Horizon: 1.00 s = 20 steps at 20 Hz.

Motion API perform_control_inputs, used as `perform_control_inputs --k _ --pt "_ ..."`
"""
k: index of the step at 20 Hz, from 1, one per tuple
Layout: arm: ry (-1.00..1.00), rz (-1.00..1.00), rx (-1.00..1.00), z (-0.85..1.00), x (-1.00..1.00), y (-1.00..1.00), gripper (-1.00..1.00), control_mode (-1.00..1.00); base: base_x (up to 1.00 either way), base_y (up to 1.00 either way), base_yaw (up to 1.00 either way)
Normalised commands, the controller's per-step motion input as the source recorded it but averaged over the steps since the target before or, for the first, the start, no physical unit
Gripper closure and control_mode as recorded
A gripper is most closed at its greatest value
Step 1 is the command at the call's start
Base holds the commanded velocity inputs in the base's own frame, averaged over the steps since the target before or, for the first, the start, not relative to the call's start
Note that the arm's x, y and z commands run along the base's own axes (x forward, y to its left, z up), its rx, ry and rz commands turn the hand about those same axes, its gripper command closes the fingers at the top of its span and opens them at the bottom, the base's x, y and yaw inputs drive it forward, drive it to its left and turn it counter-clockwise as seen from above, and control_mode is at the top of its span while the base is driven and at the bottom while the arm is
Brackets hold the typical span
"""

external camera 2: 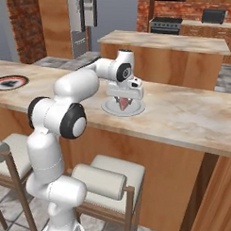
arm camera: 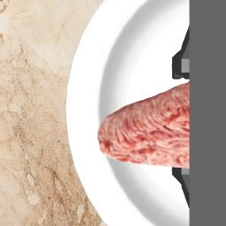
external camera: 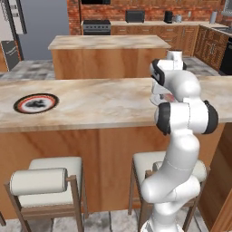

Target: Transport the steak and squash to the fridge. Place the steak on the rack containing meat and place the squash on the rack containing the vegetable, ensuring meats and vegetables are on different racks.

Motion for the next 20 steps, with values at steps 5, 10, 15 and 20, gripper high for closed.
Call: perform_control_inputs --k 5,10,15,20 --pt "0.02 -0.03 0.00 -0.09 -0.02 0.04 1.00 -1.00 0.00 0.00 0.00" --pt "0.00 -0.13 0.00 0.64 -0.35 0.00 1.00 -1.00 0.00 0.00 0.00" --pt "0.01 -0.13 0.00 0.29 -0.86 0.35 1.00 -1.00 0.00 0.00 0.00" --pt "-0.13 -0.01 0.00 0.09 -1.00 0.47 1.00 -1.00 0.00 0.00 0.00"
